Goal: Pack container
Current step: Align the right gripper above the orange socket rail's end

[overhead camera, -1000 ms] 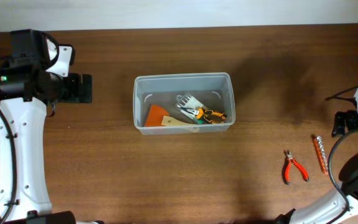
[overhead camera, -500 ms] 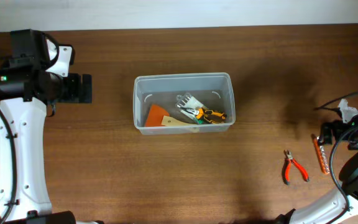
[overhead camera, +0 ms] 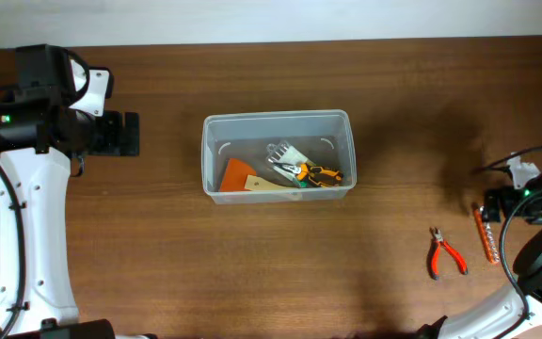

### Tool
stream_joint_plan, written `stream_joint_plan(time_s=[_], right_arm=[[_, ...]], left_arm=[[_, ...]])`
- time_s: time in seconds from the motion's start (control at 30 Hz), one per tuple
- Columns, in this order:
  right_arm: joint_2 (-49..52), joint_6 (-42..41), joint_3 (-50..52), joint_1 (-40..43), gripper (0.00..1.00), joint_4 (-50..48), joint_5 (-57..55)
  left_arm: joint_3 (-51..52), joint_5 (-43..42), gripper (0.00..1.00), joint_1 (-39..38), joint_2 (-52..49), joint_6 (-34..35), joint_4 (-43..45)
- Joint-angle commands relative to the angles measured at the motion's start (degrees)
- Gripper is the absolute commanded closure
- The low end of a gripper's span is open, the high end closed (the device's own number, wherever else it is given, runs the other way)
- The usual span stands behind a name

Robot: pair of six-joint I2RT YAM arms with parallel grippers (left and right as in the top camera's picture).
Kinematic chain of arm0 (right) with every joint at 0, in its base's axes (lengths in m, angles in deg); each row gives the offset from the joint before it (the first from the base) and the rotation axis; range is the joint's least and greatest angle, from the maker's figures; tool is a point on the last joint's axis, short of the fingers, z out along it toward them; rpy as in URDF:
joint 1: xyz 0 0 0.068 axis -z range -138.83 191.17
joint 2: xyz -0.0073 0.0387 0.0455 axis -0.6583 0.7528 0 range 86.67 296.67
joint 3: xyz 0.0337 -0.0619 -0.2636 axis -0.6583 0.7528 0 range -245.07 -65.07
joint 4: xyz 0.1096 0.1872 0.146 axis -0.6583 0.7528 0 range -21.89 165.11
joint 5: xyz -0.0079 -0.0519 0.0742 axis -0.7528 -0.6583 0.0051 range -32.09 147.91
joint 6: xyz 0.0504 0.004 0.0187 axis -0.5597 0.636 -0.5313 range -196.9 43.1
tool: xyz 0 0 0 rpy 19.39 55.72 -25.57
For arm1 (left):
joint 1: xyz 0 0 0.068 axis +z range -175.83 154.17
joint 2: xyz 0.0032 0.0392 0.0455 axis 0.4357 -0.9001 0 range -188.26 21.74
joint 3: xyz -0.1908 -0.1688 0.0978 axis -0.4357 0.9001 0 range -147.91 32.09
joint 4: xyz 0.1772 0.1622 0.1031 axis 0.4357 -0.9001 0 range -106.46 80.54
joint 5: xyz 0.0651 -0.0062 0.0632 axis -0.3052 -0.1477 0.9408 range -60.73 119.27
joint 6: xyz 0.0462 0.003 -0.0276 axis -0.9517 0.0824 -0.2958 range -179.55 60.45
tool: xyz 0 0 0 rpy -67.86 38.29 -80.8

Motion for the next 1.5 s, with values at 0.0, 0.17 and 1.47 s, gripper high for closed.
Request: stream_joint_plan(time_s=[0.0, 0.17, 1.47], right_arm=[[0.52, 0.50, 0.57, -0.76, 0.02, -0.42, -0.79], [0.50, -2.78, 0.57, -1.60, 0.01, -0.37, -0.55], [0.28, -1.53, 3.67, -2.10, 0.01, 0.20, 2.19]], left_arm=[[-0.85, -0.04, 0.01, 0.13, -0.42, 0.31, 0.11], [-0.85, -0.04, 0.01, 0.13, -0.42, 0.31, 0.11], [-0.85, -0.04, 0.01, 0.15, -0.42, 0.31, 0.11]])
